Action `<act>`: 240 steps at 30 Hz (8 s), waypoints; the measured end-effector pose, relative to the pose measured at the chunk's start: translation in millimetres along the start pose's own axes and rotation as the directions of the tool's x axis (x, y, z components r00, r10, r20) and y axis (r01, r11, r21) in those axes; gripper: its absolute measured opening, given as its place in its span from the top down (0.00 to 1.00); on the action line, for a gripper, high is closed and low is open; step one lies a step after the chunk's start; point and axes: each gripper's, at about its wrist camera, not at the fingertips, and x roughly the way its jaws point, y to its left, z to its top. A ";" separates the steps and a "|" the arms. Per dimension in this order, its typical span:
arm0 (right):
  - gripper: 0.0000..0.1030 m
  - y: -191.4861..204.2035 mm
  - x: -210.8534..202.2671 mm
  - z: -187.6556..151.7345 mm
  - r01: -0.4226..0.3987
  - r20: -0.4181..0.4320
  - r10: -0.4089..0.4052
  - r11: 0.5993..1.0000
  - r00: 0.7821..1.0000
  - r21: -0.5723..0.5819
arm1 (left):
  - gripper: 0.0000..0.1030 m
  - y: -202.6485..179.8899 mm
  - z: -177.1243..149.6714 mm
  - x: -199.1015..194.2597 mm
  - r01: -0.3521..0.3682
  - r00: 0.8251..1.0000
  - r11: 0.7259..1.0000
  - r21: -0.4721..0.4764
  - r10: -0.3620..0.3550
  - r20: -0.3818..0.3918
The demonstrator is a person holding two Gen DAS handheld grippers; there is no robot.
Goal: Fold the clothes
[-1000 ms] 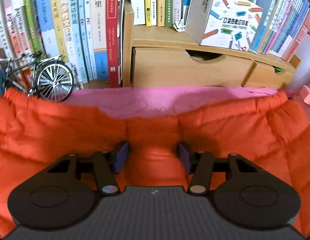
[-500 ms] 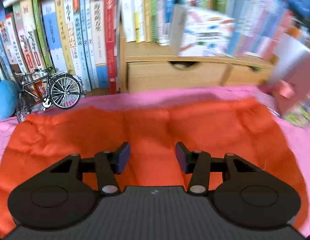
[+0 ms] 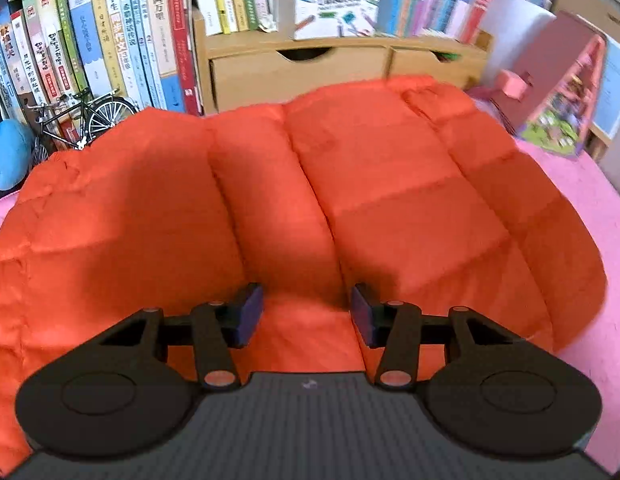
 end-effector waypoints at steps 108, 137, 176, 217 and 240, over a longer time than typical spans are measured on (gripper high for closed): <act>0.67 146.7 -16.6 -23.6 0.416 0.442 -0.024 0.387 0.897 -0.823 | 0.56 128.1 -210.9 -122.6 0.163 0.905 0.826 -0.540 0.093 0.416; 0.28 130.7 -17.2 -74.5 0.360 0.387 0.071 0.247 0.919 -0.900 | 0.34 118.7 -187.9 -128.9 -0.159 0.877 0.912 -0.378 0.307 0.371; 0.41 16.6 -53.7 -16.1 0.039 0.095 0.014 0.840 0.995 -0.542 | 0.32 71.8 -155.1 -102.2 -0.341 0.827 0.924 -0.175 0.383 0.412; 0.66 -29.8 -42.3 11.7 0.006 0.094 0.017 0.969 0.995 -0.247 | 0.27 98.6 -147.3 -157.9 -0.167 0.777 0.933 -0.319 0.324 0.540; 0.86 -116.6 -26.7 6.1 -0.492 0.085 0.542 0.671 0.836 0.555 | 0.22 109.9 -147.9 -183.8 -0.074 0.669 0.907 -0.414 0.353 0.654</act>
